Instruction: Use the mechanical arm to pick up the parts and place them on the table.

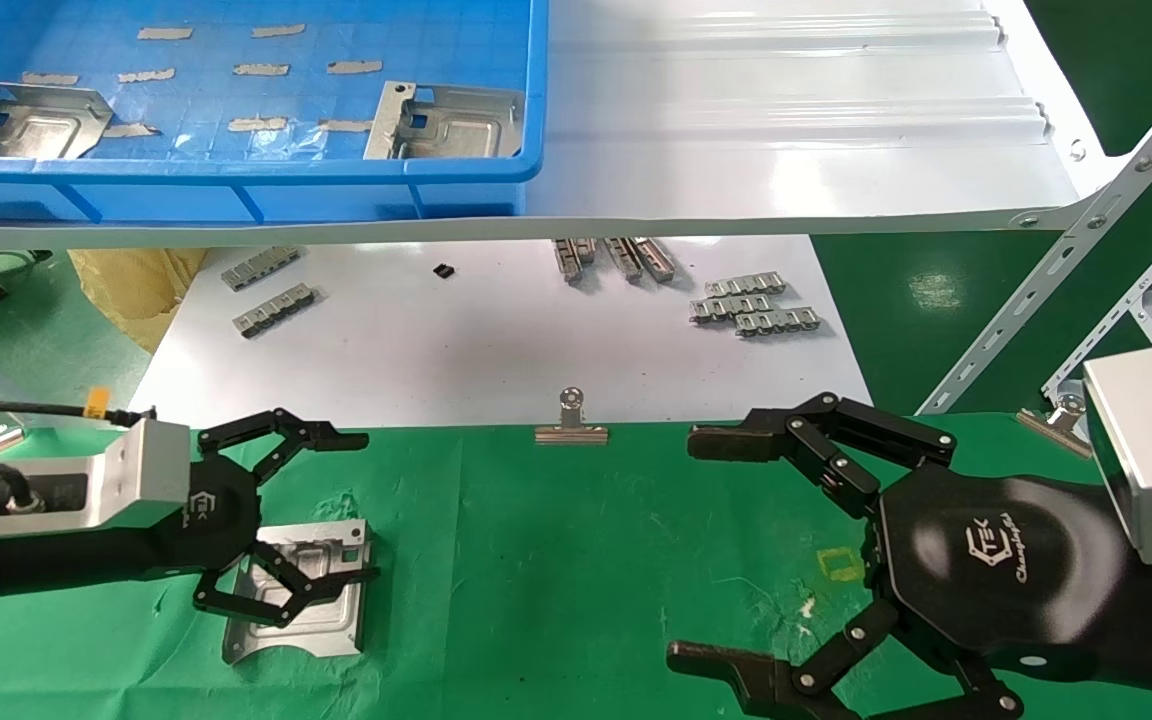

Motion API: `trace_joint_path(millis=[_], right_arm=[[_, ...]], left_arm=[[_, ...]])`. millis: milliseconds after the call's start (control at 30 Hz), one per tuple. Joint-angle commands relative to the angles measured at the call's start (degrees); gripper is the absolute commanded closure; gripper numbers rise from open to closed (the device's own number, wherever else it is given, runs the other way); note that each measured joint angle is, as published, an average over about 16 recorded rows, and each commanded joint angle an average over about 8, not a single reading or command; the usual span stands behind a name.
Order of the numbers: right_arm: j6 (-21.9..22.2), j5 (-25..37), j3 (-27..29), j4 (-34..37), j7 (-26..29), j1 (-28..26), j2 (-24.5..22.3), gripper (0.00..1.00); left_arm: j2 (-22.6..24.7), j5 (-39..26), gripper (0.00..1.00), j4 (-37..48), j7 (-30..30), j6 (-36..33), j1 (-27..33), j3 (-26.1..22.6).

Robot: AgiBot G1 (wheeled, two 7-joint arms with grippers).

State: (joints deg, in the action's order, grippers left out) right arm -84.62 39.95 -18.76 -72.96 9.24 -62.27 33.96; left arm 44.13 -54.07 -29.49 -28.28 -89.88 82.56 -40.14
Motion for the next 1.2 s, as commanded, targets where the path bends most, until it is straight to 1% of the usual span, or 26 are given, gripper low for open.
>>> trace_joint_path(millis=[33,1200], right_arm=[[0.00,0.00,0.00,0.00,0.00,0.00,0.00,0.00],[0.02,-0.03,-0.05,0.00,-0.03,-0.01,-0.02,0.00]], left_arm=[[-0.45,0.60,0.00,-2.18,1.93,0.21,-1.04,1.19],[-8.41,11.27,0.00,-40.69,36.03,3.86,-19.38,22.26]])
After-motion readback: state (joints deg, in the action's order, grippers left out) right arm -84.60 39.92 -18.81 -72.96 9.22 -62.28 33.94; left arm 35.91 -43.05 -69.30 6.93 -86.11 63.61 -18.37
